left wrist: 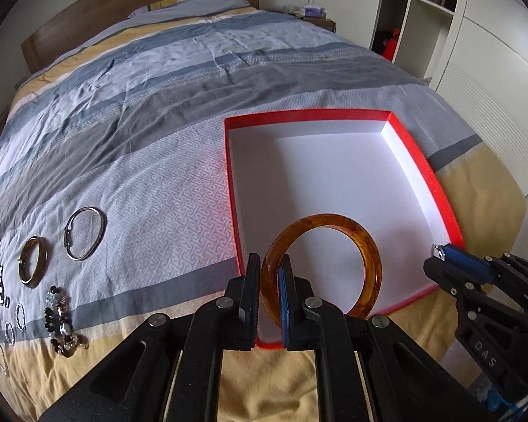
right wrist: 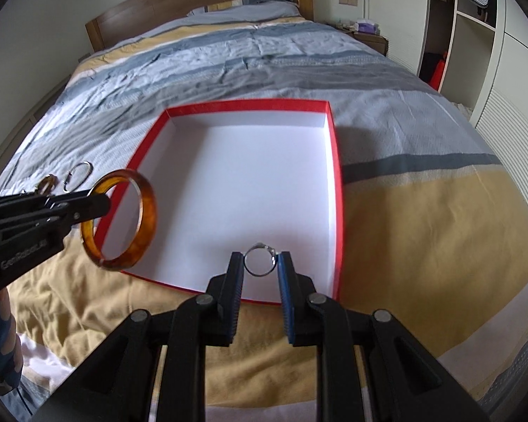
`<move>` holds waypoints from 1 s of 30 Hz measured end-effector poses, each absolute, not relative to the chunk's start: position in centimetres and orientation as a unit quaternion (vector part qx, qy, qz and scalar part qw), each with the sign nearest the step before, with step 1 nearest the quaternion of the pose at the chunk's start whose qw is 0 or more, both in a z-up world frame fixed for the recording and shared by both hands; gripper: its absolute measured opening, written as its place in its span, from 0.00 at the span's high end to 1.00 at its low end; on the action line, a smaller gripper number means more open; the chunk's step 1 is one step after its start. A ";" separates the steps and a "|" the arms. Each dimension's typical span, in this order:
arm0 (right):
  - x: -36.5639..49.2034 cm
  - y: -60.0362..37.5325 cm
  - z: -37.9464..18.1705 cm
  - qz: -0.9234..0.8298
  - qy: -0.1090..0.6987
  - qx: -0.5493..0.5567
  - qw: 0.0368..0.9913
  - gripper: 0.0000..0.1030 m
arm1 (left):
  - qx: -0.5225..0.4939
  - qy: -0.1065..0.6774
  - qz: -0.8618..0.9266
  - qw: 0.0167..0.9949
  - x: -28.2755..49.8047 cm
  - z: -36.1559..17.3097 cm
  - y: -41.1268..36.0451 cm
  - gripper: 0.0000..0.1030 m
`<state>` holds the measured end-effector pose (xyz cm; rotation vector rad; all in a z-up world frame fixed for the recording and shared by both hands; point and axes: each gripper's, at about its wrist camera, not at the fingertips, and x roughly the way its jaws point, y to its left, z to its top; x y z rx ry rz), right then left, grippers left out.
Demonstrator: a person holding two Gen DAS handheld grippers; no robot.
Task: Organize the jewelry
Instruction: 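Carry the amber bangle and silver ring with both tools over the red box, then open the left tool dropping the bangle while the right tool releases the ring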
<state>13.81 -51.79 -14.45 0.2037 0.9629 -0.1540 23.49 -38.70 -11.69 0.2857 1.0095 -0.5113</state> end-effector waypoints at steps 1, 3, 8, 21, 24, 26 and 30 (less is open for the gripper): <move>13.9 -51.9 -14.6 -0.075 0.465 0.097 0.877 0.82 | 0.141 0.480 -0.239 0.832 23.8 -12.1 -39.1 0.91; 14.1 -52.0 -15.1 -0.077 0.472 0.093 0.873 0.82 | 0.147 0.485 -0.237 0.829 24.0 -12.7 -39.5 0.91; 14.2 -52.3 -15.8 -0.081 0.481 0.096 0.868 0.81 | 0.165 0.509 -0.234 0.812 24.1 -14.9 -40.1 0.90; 14.5 -52.2 -16.5 -0.077 0.495 0.091 0.861 0.79 | 0.142 0.543 -0.217 0.799 23.2 -16.6 -38.6 0.87; 14.3 -51.9 -16.6 -0.069 0.500 0.090 0.859 0.79 | 0.140 0.548 -0.209 0.797 22.6 -16.6 -38.1 0.87; 14.1 -51.7 -16.6 -0.064 0.503 0.091 0.857 0.79 | 0.142 0.552 -0.204 0.796 22.0 -16.6 -37.7 0.87; 13.1 -51.1 -16.5 -0.049 0.505 0.103 0.855 0.79 | 0.136 0.559 -0.197 0.794 21.2 -16.5 -36.5 0.87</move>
